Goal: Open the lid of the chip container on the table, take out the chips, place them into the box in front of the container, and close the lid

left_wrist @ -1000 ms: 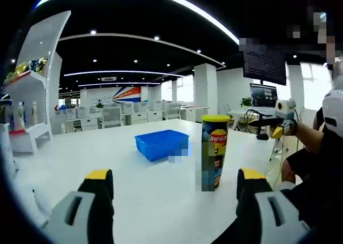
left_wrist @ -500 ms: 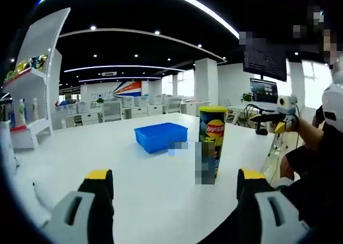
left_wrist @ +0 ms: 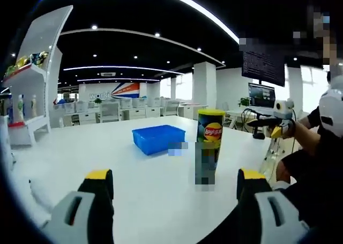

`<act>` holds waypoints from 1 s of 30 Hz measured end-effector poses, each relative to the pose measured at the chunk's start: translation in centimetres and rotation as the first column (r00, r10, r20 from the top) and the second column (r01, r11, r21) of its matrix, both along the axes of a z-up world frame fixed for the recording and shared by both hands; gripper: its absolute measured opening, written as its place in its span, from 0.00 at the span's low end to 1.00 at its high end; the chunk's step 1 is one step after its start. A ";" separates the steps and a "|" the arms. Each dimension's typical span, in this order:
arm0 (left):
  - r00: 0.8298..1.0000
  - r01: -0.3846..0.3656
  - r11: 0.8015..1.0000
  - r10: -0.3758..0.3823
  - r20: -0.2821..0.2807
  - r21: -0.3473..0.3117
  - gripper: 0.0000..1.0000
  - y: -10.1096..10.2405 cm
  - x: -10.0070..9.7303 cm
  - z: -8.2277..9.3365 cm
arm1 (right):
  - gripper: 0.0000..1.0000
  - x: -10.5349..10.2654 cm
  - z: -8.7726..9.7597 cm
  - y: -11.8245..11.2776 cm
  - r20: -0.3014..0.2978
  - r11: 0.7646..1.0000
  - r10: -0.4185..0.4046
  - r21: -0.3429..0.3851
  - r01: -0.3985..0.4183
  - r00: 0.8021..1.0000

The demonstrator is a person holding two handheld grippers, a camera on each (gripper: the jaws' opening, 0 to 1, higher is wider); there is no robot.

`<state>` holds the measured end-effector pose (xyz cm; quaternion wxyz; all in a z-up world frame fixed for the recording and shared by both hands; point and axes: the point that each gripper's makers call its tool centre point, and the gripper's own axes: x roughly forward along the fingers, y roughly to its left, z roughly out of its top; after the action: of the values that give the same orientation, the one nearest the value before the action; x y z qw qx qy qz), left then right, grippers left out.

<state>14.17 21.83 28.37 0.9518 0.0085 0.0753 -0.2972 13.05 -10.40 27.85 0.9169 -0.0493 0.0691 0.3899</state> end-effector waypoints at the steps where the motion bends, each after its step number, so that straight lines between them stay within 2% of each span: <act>1: 1.000 -0.001 1.000 0.001 0.002 -0.001 0.95 0.0 0.0 -0.1 | 0.90 0.0 0.0 0.0 -0.001 1.000 0.001 0.000 -0.001 1.000; 14: 1.000 0.003 1.000 -0.003 -0.018 0.010 0.95 -0.1 -0.1 -1.0 | 0.91 0.1 0.0 0.8 -0.017 1.000 0.016 0.018 -0.015 1.000; 30: 1.000 0.014 1.000 -0.014 -0.011 0.026 0.95 -0.4 -0.2 -0.7 | 0.90 0.0 -0.2 0.9 -0.016 1.000 0.016 -0.003 -0.016 1.000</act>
<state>13.96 21.47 27.69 0.9491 0.0197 0.0843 -0.3029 13.08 -9.51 27.66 0.9131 -0.0481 0.0768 0.3976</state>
